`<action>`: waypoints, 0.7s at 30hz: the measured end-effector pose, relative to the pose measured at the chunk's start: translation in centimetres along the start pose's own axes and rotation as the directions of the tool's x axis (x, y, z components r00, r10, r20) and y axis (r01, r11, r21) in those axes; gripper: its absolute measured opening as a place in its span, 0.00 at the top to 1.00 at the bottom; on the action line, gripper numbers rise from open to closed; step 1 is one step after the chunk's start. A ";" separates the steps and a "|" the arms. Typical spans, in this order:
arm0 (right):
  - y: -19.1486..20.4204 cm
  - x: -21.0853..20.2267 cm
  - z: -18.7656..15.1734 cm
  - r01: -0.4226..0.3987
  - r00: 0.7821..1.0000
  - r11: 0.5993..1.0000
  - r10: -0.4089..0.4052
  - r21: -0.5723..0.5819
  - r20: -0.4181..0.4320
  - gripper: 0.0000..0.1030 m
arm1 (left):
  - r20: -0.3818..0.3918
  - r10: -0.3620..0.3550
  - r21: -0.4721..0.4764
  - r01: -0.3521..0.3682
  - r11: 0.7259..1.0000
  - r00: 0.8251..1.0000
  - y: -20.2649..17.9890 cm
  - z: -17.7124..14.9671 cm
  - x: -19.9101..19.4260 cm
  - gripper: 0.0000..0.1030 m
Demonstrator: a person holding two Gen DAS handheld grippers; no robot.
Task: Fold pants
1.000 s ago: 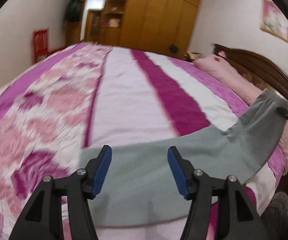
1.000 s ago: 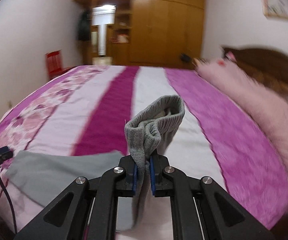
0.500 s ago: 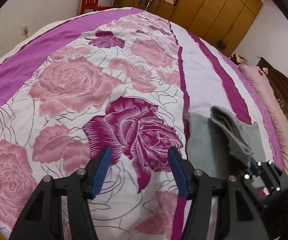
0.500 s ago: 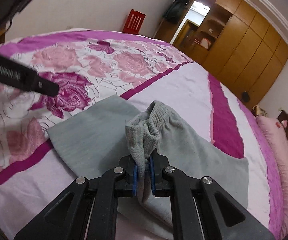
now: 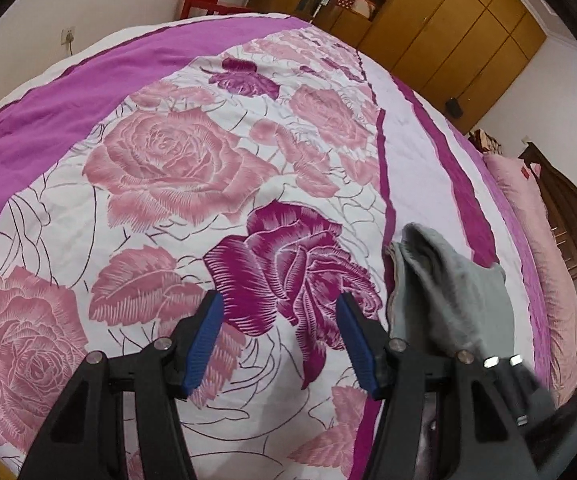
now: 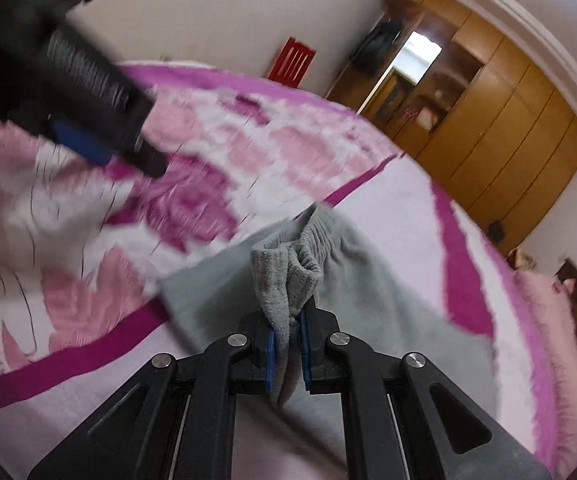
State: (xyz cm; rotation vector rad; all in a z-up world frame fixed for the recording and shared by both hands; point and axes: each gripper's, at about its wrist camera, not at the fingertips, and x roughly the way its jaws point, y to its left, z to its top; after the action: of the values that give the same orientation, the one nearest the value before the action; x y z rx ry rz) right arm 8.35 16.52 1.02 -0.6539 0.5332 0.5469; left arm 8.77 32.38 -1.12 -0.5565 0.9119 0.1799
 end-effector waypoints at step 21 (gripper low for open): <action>1.8 0.1 0.8 0.015 1.000 0.999 -0.015 -0.033 0.009 0.84 | -0.004 -0.014 -0.006 0.014 1.000 1.000 0.3 0.0 -0.5 0.40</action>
State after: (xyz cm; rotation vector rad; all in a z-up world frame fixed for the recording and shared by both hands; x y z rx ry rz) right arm 7.52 18.29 0.73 -0.6860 0.5118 0.5455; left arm 8.33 32.70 -0.90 -0.5690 0.9118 0.1686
